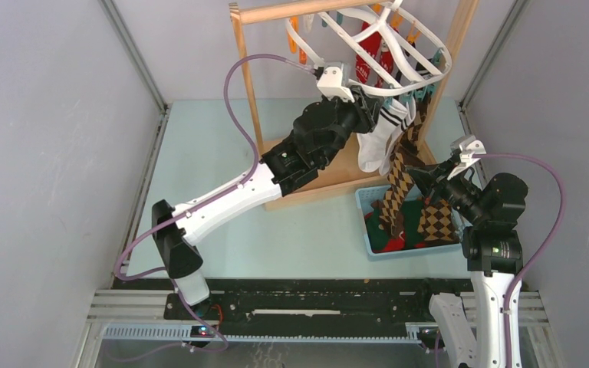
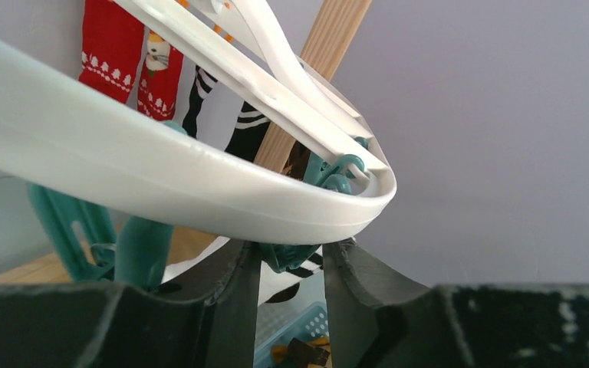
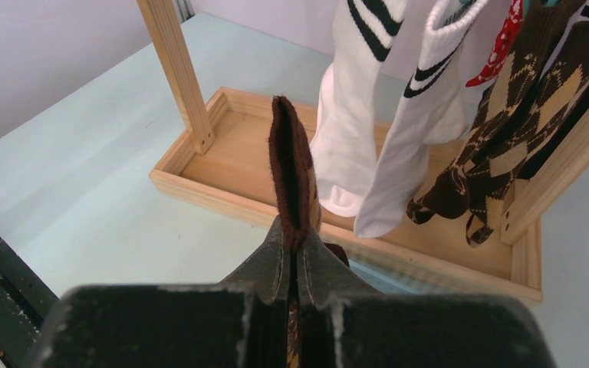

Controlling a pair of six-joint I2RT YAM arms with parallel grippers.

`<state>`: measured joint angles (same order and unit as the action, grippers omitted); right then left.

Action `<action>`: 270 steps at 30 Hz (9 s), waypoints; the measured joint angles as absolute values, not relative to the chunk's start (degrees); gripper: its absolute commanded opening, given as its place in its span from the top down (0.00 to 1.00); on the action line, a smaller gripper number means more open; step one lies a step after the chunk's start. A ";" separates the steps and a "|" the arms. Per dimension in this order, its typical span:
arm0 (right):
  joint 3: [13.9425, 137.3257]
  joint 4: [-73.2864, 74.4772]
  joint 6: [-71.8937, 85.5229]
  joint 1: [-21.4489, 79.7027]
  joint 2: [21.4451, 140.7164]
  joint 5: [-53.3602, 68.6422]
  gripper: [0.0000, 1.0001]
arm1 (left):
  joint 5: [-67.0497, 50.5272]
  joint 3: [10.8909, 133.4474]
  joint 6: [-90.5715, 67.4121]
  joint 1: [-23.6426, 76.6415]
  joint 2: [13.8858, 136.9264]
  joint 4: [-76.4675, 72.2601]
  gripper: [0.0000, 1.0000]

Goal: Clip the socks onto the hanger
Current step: Open the clamp at the hanger, then clamp the sock onto the hanger.

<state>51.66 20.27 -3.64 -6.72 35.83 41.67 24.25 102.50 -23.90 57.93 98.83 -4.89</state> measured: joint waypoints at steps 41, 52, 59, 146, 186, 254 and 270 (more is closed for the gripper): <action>59.81 9.32 -6.44 19.03 50.26 15.05 1.00 | 29.67 113.49 -31.57 57.82 99.90 13.61 1.00; 62.61 8.73 -6.07 21.47 53.89 14.17 1.00 | 29.74 113.49 -31.59 57.82 99.90 13.89 1.00; 62.76 8.78 -6.02 21.69 54.96 13.85 1.00 | 29.74 113.49 -31.59 57.82 99.90 13.89 1.00; 65.43 8.75 -7.20 25.21 56.93 10.66 1.00 | 29.63 112.81 -34.63 57.47 99.02 13.89 1.00; 66.46 7.22 -8.27 27.99 58.61 8.99 1.00 | 29.34 112.49 -36.21 57.23 98.83 13.85 1.00; 69.10 6.59 -10.57 25.04 61.04 11.25 1.00 | 25.96 100.60 -39.31 56.82 89.06 12.58 0.15; 69.10 10.50 -10.22 21.04 58.22 14.37 1.00 | 18.46 85.86 -36.07 56.82 75.61 8.67 0.15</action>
